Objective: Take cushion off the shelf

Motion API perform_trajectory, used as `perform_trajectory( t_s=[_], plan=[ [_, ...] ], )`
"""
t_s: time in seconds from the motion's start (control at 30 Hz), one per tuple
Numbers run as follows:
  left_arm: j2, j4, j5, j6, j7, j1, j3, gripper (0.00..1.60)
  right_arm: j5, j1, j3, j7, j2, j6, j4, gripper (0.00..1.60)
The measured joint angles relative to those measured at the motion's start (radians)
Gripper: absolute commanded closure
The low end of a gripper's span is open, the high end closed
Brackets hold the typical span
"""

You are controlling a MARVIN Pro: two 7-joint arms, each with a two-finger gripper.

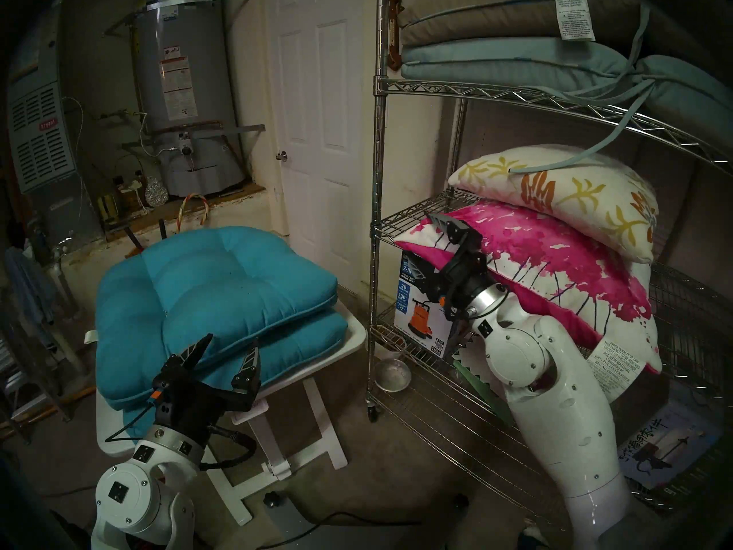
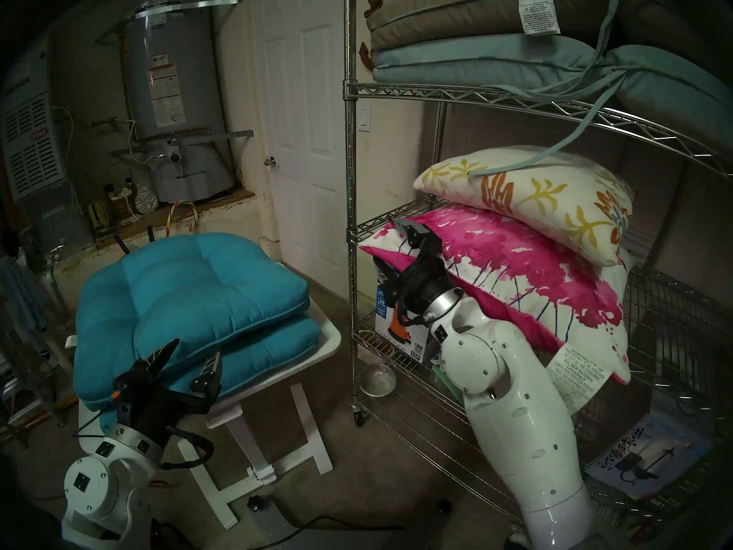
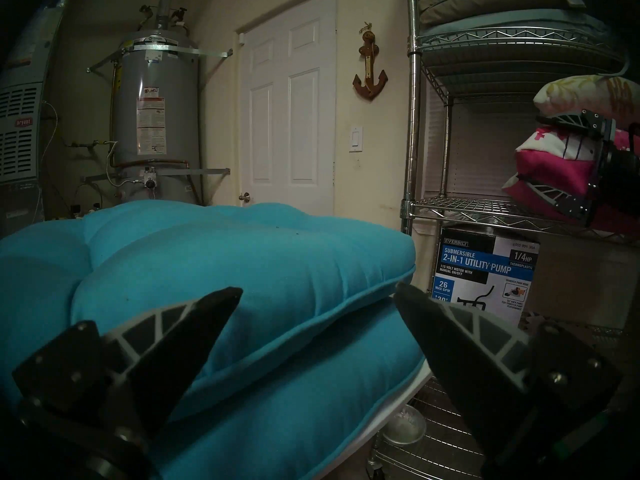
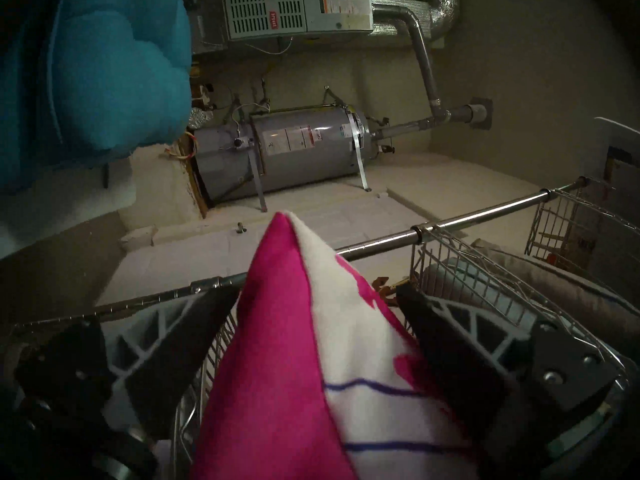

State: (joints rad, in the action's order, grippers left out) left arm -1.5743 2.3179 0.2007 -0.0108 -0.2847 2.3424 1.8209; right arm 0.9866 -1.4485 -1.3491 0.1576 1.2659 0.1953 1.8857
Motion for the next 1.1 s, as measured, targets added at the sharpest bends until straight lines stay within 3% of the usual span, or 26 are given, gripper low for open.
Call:
perform_trajectory(
  t_s=[0.23,0.43,0.8,1.1],
  plan=[
    [0.000,0.003,0.000,0.000,0.000,0.002,0.000,0.00,0.020,0.059,0.016,0.000,0.059,-0.005,-0.069,0.00],
    [0.000,0.005,0.000,0.000,0.000,0.007,0.000,0.00,-0.006,0.054,-0.006,-0.024,0.069,-0.013,-0.024,0.00],
    [0.000,0.005,0.000,0.000,0.000,0.011,0.000,0.00,-0.101,-0.082,-0.017,-0.043,0.039,-0.042,0.118,0.00],
    [0.000,0.004,0.000,0.000,0.000,0.009,0.000,0.00,-0.160,-0.205,0.050,-0.045,0.013,-0.044,0.229,0.00]
  ],
)
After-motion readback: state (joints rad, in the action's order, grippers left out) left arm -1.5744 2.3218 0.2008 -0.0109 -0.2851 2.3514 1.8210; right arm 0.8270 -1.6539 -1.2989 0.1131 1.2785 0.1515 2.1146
